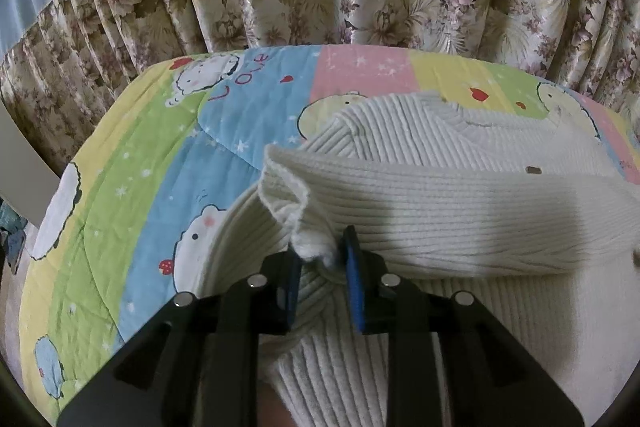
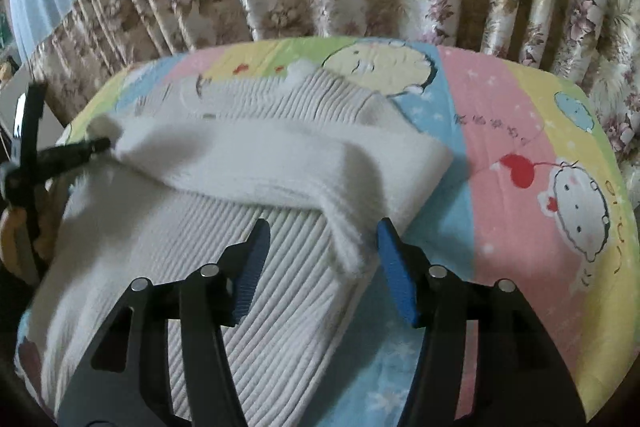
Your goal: Fold small clothes
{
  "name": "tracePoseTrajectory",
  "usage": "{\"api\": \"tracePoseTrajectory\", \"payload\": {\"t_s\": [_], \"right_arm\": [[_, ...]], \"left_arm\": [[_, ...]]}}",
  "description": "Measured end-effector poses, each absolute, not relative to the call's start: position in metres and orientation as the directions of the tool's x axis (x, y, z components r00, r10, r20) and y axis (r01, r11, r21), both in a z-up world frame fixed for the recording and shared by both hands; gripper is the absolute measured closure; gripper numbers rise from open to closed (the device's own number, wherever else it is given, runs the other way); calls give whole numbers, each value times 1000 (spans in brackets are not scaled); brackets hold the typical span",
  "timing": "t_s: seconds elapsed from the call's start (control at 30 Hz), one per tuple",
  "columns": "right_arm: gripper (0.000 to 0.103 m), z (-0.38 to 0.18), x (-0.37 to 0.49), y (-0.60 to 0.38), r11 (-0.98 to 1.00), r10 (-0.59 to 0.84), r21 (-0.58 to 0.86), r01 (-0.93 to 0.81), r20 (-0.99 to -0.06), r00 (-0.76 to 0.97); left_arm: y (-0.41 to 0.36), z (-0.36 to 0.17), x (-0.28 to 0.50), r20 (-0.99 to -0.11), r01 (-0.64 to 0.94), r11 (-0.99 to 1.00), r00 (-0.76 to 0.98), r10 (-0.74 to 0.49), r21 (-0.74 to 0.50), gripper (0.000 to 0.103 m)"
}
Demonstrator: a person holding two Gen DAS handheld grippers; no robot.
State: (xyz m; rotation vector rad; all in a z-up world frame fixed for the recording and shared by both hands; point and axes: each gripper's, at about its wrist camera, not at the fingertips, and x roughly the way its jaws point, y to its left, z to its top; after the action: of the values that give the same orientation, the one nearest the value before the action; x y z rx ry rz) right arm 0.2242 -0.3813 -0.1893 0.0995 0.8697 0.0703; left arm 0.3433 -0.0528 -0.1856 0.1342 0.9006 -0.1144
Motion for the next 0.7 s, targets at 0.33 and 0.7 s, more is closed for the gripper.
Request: {"api": "tracePoseTrajectory", "payload": {"t_s": [0.33, 0.7], "right_arm": [[94, -202, 200, -412, 999, 39, 52, 1, -754, 656], [56, -151, 183, -411, 976, 141, 219, 3, -638, 757]], "left_arm": [[-45, -177, 320, -825, 192, 981, 549, -136, -35, 83], [-31, -145, 305, -775, 145, 989, 624, -95, -5, 31]]}}
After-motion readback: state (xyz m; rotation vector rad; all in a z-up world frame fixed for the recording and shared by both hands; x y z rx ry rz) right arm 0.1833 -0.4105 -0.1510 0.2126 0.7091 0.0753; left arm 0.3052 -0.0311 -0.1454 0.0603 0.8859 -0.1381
